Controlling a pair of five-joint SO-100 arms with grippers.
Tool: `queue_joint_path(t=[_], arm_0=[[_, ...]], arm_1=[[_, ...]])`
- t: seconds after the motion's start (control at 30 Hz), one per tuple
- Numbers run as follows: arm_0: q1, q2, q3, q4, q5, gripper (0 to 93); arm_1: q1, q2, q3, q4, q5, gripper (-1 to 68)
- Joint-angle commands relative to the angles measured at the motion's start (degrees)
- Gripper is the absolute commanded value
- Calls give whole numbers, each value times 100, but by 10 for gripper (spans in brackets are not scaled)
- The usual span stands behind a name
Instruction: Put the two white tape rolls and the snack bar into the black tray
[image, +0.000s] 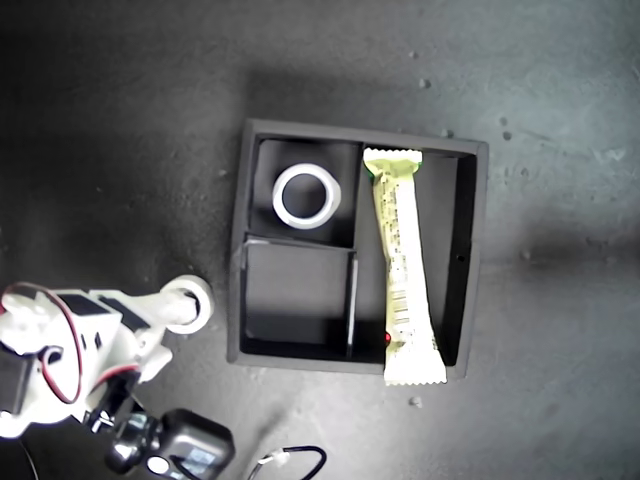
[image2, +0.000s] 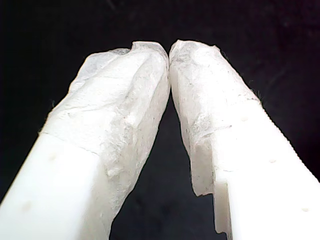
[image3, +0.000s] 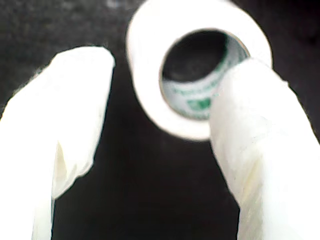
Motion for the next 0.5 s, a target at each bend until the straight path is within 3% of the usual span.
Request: queue_joint_path(t=[0.0,0.47], arm_0=[[18,-123,62,-211,-105,141],[62,-510,554,-861,-387,134]], arm_1=[[-44,97,35,-167,53,-2],[-211,114,334,-396,97,-2]])
